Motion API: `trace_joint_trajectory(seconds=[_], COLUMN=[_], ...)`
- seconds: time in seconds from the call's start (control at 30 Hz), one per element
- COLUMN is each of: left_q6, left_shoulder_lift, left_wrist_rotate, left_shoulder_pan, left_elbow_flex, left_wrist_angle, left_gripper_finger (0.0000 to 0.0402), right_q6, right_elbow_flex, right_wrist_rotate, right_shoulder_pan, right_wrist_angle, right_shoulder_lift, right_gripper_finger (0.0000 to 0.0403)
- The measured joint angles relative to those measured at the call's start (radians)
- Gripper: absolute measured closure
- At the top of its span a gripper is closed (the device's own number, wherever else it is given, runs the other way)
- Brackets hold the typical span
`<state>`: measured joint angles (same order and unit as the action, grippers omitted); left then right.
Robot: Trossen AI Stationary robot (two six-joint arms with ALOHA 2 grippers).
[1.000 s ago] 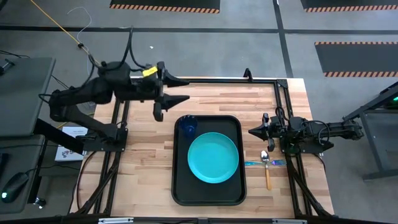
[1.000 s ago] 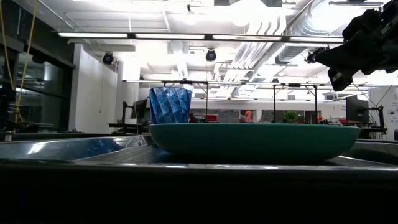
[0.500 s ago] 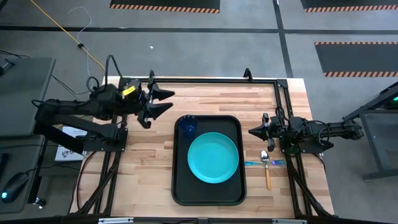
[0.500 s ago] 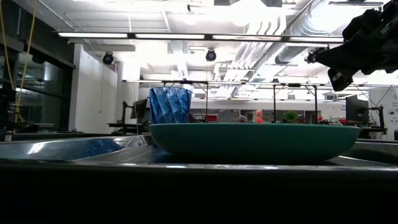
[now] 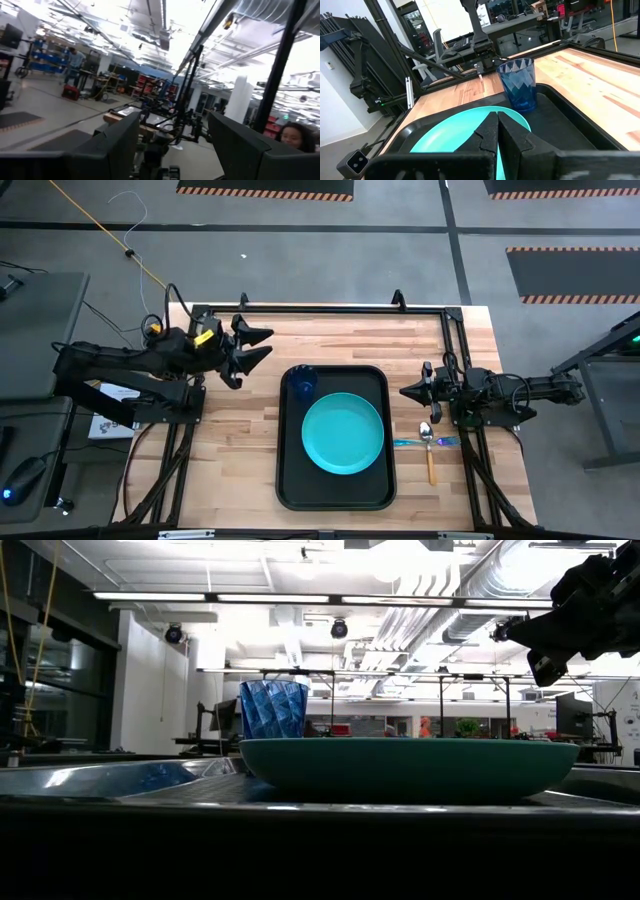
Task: Pick and place plate/cup/fork/spoon on tray
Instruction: Put the yellow spoon in the black tray into the bottom of the blue plate
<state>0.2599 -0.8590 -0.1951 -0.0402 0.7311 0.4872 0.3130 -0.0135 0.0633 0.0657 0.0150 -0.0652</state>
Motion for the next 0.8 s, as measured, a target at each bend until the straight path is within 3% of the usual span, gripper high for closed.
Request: trace_joint_trajectory(seconds=[0.33,0.43,0.57,0.7,0.8], left_q6=[0.000,0.031,0.071,0.072,0.090], left_shoulder_lift=[0.000,0.000,0.000,0.000,0.000], left_wrist_rotate=[-0.045,-0.039,-0.039,-0.055,-0.058], left_shoulder_pan=[0.000,-0.001,-0.001,0.000,0.000], left_elbow_flex=[0.000,0.000,0.000,0.000,0.000], left_wrist_angle=[-0.001,-0.001,-0.001,-0.002,-0.002], left_gripper_finger=[0.0172,0.0172,0.0172,0.0172,0.0172], right_q6=[0.000,0.007,0.190,0.383,0.444], right_elbow_flex=[0.000,0.001,0.001,0.001,0.001], right_wrist_rotate=[0.003,0.050,0.059,0.158,0.306], right_shoulder_pan=[0.000,0.000,0.000,0.000,0.000], right_wrist_angle=[0.002,0.031,0.144,0.310,0.427], right_shoulder_lift=[0.000,0.000,0.000,0.000,0.000], right_gripper_finger=[0.0402,0.0402,0.0402,0.0402,0.0402])
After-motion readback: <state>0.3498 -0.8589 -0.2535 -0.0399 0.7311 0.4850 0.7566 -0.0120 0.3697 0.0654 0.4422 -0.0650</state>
